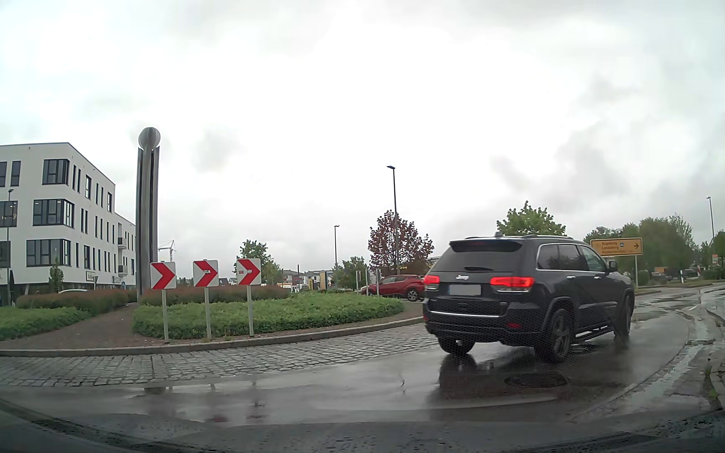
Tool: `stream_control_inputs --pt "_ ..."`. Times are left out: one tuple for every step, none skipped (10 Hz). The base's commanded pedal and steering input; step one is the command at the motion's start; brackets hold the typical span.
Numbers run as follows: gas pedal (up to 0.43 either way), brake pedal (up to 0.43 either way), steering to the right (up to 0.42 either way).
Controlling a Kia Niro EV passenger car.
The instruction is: Follow the waypoints while adhering to traffic rules and regulations
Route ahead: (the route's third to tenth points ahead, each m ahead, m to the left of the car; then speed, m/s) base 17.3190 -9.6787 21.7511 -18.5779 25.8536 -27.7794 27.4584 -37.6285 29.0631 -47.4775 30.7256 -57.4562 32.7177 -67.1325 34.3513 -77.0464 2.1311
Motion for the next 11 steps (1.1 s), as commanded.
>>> stream_control_inputs --pt "0.358 0.000 0.172" --pt "0.350 0.000 0.177" --pt "0.350 0.000 0.180" --pt "0.350 0.000 0.184" --pt "0.350 0.000 0.189" --pt "0.350 0.000 0.198" --pt "0.350 0.000 0.208" --pt "0.350 0.000 0.217" --pt "0.350 0.000 0.223" --pt "0.350 0.000 0.228" --pt "0.350 0.000 0.226"
